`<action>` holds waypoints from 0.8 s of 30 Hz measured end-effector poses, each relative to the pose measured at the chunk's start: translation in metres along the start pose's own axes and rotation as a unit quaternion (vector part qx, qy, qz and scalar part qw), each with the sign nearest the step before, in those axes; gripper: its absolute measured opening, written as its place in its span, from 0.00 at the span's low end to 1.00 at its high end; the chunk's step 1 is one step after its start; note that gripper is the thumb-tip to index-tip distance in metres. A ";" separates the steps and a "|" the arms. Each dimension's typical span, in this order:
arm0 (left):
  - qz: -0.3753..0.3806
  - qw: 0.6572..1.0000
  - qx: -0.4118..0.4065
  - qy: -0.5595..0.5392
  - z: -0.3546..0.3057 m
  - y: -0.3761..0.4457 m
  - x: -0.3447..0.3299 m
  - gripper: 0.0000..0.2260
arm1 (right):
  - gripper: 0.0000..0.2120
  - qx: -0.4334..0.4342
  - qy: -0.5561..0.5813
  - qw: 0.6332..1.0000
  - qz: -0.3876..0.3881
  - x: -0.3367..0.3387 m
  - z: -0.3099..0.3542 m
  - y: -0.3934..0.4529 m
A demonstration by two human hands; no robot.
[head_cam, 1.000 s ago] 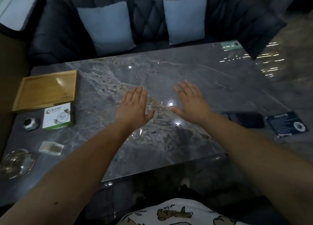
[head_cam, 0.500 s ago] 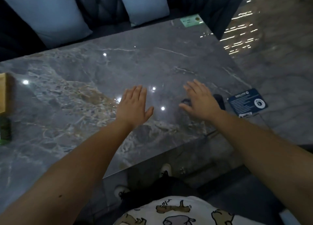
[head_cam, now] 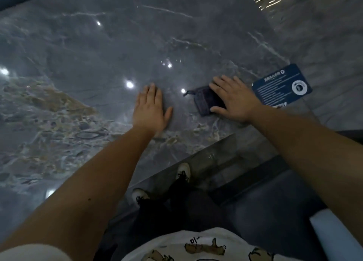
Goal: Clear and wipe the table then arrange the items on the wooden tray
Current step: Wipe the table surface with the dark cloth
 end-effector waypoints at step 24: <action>0.026 0.999 0.019 -0.032 0.034 -0.033 0.034 0.28 | 0.24 -0.130 0.138 0.981 -0.046 0.006 0.081 -0.094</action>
Point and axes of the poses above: each hand's wrist, its own y-axis towards the middle knuckle, its own x-axis out of the back of the hand, z = x × y, the point moved 2 cm from there along y, towards the middle knuckle, and after that the axes turned 15 degrees about -z, right-handed, at the moved point
